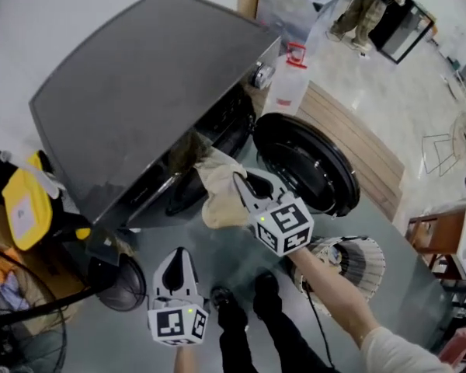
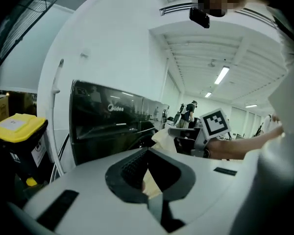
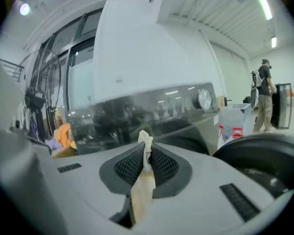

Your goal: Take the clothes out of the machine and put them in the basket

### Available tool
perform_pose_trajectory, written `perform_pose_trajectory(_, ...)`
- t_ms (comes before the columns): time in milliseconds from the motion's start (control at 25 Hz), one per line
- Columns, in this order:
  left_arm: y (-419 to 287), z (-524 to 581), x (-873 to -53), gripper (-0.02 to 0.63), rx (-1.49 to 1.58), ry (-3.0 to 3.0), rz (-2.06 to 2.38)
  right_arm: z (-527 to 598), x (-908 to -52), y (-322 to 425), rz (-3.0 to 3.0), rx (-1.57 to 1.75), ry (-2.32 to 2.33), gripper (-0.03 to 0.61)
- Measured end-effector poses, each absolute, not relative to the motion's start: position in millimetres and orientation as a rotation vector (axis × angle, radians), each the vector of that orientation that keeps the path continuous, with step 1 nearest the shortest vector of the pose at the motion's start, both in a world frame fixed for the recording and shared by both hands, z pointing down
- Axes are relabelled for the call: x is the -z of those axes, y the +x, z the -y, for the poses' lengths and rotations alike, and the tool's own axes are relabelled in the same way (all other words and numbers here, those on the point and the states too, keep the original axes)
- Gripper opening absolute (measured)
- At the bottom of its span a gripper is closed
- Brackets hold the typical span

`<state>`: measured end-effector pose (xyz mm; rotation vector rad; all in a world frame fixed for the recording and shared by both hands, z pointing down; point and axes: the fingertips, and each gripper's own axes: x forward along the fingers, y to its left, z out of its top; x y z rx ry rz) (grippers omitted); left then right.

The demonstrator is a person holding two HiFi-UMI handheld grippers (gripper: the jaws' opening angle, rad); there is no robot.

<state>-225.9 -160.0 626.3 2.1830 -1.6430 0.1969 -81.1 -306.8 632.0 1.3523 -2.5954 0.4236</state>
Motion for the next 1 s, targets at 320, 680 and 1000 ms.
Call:
perform_pose_trajectory(320,-217.9,164.2,-509.7,0.018,-0.128,2.239,1.659,255.6,-478.3,-52.6,2.682,-0.384,1.398,0.046)
perform_pose_trajectory(680,-188.4,155.9,-370.8,0.018,-0.082,2.344,1.635,206.4,-294.9,0.1,2.744,-0.256,1.56,0.044)
perform_pose_trajectory(1000,-121.8,139.5,-296.7,0.018,-0.004,2.512,1.496,118.2,-194.0,90.5,2.655,-0.087,1.794,0.044)
